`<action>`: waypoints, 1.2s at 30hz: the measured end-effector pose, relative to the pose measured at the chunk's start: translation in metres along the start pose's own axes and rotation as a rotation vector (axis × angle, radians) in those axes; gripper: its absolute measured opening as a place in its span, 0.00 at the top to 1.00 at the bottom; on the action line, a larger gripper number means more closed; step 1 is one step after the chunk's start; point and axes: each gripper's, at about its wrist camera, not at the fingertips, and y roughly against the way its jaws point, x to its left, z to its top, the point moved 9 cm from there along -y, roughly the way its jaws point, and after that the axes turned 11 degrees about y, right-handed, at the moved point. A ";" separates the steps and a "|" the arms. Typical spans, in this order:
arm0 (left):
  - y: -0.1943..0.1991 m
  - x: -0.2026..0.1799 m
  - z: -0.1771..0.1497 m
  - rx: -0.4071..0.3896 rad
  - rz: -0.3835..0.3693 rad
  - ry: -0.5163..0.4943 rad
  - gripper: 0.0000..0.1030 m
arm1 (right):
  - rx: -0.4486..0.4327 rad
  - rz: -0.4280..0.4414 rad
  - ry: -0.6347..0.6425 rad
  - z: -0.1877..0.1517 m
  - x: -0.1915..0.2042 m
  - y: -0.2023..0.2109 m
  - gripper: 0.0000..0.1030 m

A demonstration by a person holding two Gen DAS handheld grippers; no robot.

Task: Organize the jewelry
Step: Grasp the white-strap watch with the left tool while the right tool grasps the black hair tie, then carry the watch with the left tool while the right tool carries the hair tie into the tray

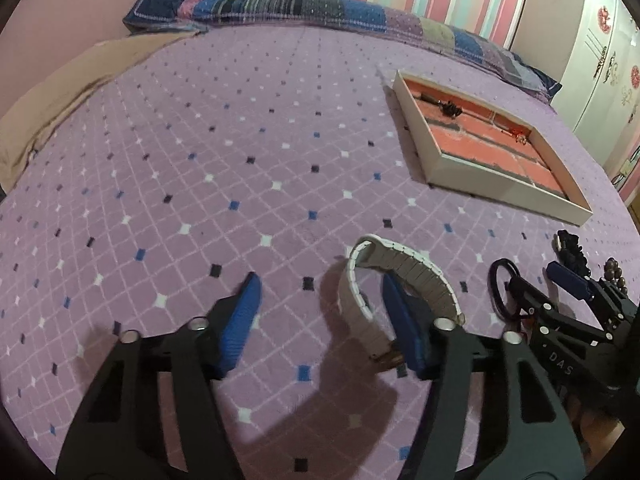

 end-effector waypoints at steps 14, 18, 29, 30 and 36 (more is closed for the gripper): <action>-0.008 -0.017 -0.005 0.075 -0.136 0.011 0.75 | -0.017 0.054 0.054 0.005 0.016 -0.003 0.77; -0.008 -0.017 -0.006 0.091 -0.129 0.004 0.80 | -0.023 0.073 0.029 0.004 0.013 -0.002 0.91; -0.010 -0.017 -0.007 0.073 -0.039 -0.001 0.99 | -0.035 0.114 -0.013 0.004 0.008 0.000 0.95; -0.009 -0.018 -0.007 0.066 -0.028 -0.007 0.99 | -0.037 0.114 -0.016 0.005 0.007 0.001 0.95; 0.003 -0.028 -0.004 0.008 0.007 -0.053 0.99 | -0.070 0.113 -0.024 0.008 0.003 0.009 0.95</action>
